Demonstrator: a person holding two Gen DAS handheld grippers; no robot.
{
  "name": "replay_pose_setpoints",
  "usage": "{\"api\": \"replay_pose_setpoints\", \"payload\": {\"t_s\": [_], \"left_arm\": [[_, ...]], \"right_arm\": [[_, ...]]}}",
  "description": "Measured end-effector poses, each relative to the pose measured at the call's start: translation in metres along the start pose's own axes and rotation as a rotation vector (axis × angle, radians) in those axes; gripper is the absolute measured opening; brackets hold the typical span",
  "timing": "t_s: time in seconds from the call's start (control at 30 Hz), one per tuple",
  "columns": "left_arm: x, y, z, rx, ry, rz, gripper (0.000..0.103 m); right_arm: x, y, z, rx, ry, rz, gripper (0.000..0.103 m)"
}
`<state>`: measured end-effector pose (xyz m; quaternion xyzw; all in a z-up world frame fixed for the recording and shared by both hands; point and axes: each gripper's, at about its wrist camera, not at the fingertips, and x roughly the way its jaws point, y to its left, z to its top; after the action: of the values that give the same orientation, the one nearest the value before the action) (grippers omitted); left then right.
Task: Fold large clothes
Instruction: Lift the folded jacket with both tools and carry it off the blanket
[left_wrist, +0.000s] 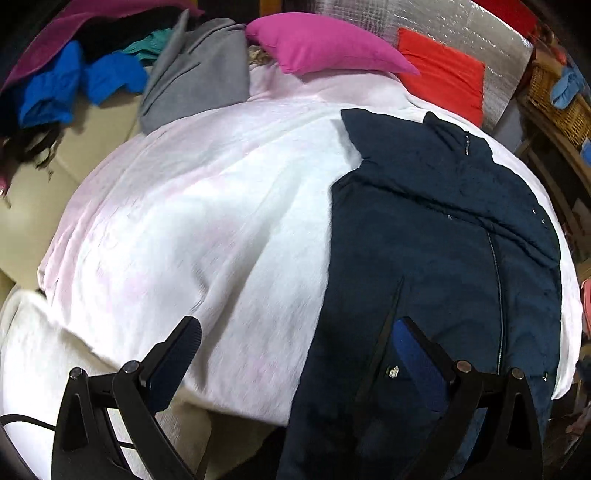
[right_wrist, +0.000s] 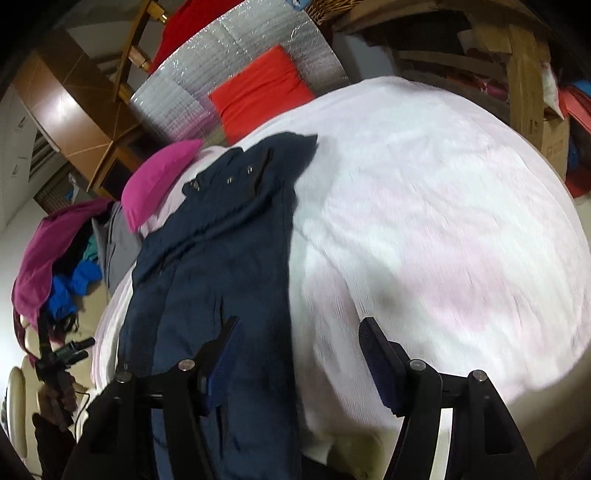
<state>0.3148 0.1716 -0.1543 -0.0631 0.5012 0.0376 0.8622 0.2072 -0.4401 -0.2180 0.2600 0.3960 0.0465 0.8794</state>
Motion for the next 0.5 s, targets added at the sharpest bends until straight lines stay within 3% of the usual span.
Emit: {"api": "replay_pose_setpoints", "payload": {"t_s": [0.23,0.5], "left_arm": [[0.007,0.005,-0.034,0.016,0.047,0.024,0.103],[0.028,-0.004,-0.063,0.044,0.137,0.011,0.103]], "right_arm": [[-0.008,-0.024,-0.035,0.06,0.029,-0.006,0.069],[-0.004,-0.027,-0.066,0.072,0.136,0.053,0.069]]}}
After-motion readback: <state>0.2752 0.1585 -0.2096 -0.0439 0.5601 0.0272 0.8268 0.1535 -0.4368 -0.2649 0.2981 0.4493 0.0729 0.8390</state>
